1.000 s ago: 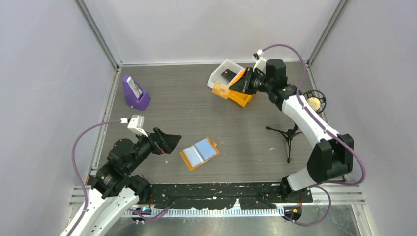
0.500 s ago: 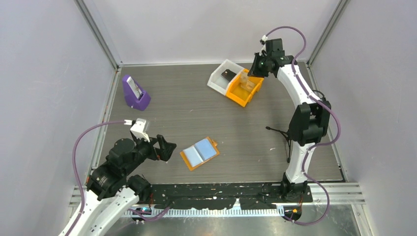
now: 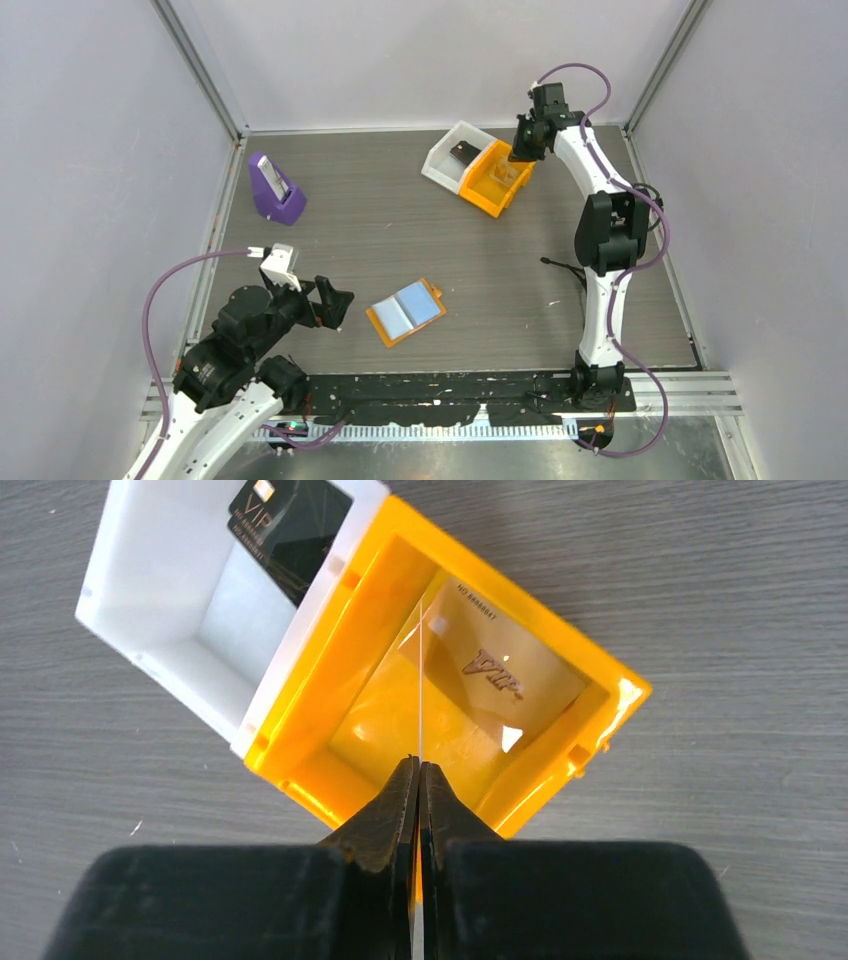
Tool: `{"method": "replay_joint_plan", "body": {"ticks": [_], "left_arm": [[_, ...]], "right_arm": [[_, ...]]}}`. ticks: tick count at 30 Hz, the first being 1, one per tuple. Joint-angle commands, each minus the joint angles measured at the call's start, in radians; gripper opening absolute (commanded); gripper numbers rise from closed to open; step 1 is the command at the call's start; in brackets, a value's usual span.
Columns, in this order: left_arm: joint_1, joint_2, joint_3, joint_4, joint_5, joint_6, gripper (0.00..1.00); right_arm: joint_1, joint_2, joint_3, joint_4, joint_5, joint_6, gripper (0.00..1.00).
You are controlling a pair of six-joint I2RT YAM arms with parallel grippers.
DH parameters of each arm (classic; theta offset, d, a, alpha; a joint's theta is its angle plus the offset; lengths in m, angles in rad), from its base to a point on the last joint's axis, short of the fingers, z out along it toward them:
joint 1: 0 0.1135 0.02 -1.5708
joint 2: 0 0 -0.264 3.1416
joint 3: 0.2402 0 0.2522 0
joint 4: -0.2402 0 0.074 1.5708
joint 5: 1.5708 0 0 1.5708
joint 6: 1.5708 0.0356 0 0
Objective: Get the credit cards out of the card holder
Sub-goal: Place the credit card in the storage box.
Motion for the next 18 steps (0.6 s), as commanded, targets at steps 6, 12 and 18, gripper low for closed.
{"method": "replay_joint_plan", "body": {"ticks": [6,12,18], "left_arm": [[0.002,-0.016,-0.005,0.011,-0.032,0.021,1.0],[0.002,-0.002,0.0,0.007,-0.031,0.021,1.0],[0.001,-0.006,0.0,0.01,-0.038,0.02,1.0]], "right_arm": [[-0.025,0.063,0.087,0.049,0.0,0.056,0.05],[-0.034,0.09,0.084,0.069,0.004,0.085,0.06],[-0.039,0.094,0.082,0.08,0.03,0.097,0.11]]}}
